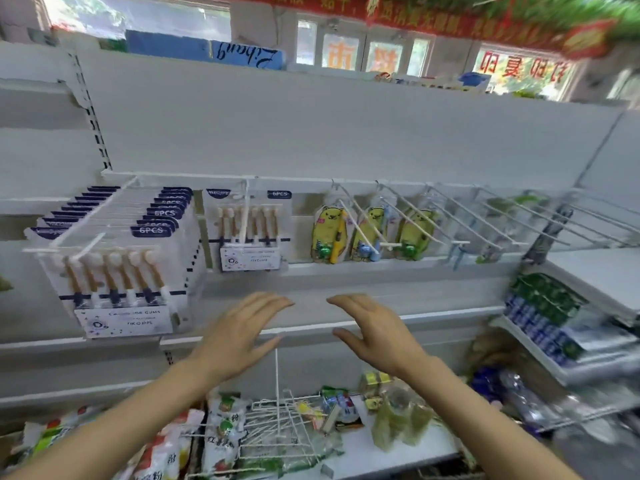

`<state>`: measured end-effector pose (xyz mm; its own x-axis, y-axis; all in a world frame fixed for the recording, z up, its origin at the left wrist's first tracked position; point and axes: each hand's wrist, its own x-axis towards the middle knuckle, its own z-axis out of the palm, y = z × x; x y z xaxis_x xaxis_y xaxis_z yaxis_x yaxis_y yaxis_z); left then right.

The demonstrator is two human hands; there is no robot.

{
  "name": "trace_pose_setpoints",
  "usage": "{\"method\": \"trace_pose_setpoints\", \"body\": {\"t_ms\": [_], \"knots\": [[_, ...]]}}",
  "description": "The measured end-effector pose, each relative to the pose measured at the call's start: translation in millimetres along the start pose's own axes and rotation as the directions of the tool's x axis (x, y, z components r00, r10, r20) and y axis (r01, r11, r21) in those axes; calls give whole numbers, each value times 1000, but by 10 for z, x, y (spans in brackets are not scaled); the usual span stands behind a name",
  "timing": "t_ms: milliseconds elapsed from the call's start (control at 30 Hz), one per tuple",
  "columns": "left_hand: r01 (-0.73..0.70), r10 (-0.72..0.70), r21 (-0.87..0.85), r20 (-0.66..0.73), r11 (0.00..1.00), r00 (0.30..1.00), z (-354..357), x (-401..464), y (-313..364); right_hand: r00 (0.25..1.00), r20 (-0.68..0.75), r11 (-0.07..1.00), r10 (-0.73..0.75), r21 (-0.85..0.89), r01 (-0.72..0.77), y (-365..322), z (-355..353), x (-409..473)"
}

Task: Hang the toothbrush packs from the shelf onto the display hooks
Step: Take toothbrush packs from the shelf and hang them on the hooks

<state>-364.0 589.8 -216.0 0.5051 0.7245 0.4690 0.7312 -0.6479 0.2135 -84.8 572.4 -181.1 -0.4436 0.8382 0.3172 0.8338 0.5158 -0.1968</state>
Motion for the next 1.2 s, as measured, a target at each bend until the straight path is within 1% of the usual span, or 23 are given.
{"method": "trace_pose_setpoints", "body": {"t_ms": [100,267,500,667,833,1100,1200], "knots": [[-121,121,7,-35,993,992,102,434,417,999,-41,1000,12,-11,-12,352,-258,-339],[-214,213,-16,-38,977,976,457,1038,1189,995,-80,998,50,-34,-53,1066,-730,-936],[-258,255,-56,-57,965,965,1035,1766,2347,992,-91,994,91,-49,-96,2147,-1398,-1760],[-287,283,-85,-52,954,958,1461,2247,3069,988,-91,990,127,-56,-132,2878,-1709,-2250],[-299,297,-119,-38,947,954,1921,2825,3537,977,-98,979,188,-66,-194,3624,-1891,-2542],[-359,360,-181,-27,916,933,2836,3959,3928,966,-104,958,237,-139,-250,4945,-2073,-2659],[-350,358,-210,2,913,934,3145,4404,4126,946,-123,944,299,-108,-313,5415,-2221,-2705]]}}
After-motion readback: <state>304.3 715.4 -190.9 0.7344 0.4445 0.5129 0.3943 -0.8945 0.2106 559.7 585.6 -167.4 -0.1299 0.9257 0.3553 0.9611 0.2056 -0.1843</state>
